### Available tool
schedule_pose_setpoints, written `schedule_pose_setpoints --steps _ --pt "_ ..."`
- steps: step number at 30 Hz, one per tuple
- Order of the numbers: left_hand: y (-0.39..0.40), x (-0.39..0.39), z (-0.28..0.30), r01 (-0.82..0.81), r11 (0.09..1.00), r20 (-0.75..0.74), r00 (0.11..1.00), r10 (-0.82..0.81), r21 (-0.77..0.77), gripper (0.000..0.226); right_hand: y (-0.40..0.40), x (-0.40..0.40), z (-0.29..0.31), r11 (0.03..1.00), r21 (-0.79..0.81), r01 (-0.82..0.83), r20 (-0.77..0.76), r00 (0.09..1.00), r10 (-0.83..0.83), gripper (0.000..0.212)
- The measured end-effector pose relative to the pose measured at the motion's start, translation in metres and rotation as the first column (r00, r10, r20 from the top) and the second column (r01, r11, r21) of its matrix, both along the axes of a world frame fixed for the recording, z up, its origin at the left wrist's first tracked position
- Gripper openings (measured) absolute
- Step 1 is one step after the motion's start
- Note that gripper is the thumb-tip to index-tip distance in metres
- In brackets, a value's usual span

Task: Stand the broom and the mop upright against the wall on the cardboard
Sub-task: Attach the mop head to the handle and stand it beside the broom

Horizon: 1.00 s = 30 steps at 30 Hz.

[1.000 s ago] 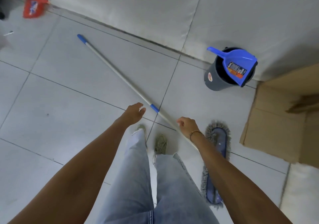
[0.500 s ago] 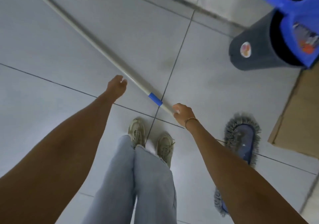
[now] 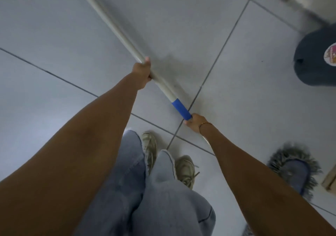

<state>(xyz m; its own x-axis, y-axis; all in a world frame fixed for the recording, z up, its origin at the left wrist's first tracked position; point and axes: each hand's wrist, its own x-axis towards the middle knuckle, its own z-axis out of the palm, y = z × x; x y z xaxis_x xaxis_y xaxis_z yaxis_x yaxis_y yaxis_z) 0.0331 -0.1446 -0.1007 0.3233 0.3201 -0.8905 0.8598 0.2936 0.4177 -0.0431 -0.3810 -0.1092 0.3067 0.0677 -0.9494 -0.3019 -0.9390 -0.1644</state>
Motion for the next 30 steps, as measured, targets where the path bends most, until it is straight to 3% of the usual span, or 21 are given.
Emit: schedule_pose_setpoints --steps 4,7,9,14,20,23,30 --pt "0.007 0.007 0.078 -0.014 1.000 0.101 0.995 0.017 -0.025 0.042 -0.001 -0.008 0.071 0.999 -0.008 0.049 0.175 0.983 -0.047 0.032" --pt "-0.007 0.015 0.163 -0.024 1.000 0.264 0.964 0.027 -0.016 0.022 -0.012 -0.006 0.140 0.990 0.003 0.138 0.245 0.960 -0.135 0.028" --pt "-0.026 0.024 0.241 0.027 1.000 0.370 0.929 -0.028 0.008 0.009 -0.022 0.002 0.201 0.984 0.020 0.177 0.308 0.935 -0.174 0.028" --pt "-0.081 0.059 0.421 0.174 0.978 0.513 0.832 -0.211 0.119 0.013 -0.048 0.023 0.333 0.936 0.016 0.352 0.484 0.816 -0.315 0.023" --pt "-0.150 0.099 0.625 0.353 0.927 0.702 0.629 -0.334 0.124 0.013 -0.088 0.043 0.499 0.839 0.103 0.534 0.639 0.611 -0.468 0.026" --pt "-0.201 0.105 0.703 0.438 0.890 0.800 0.488 -0.351 0.123 0.021 -0.121 0.048 0.564 0.736 0.257 0.626 0.661 0.442 -0.606 0.029" --pt "-0.339 0.072 0.811 0.640 0.739 0.892 0.181 -0.414 0.213 0.029 -0.217 0.014 0.640 0.655 0.398 0.643 0.715 0.230 -0.660 0.011"
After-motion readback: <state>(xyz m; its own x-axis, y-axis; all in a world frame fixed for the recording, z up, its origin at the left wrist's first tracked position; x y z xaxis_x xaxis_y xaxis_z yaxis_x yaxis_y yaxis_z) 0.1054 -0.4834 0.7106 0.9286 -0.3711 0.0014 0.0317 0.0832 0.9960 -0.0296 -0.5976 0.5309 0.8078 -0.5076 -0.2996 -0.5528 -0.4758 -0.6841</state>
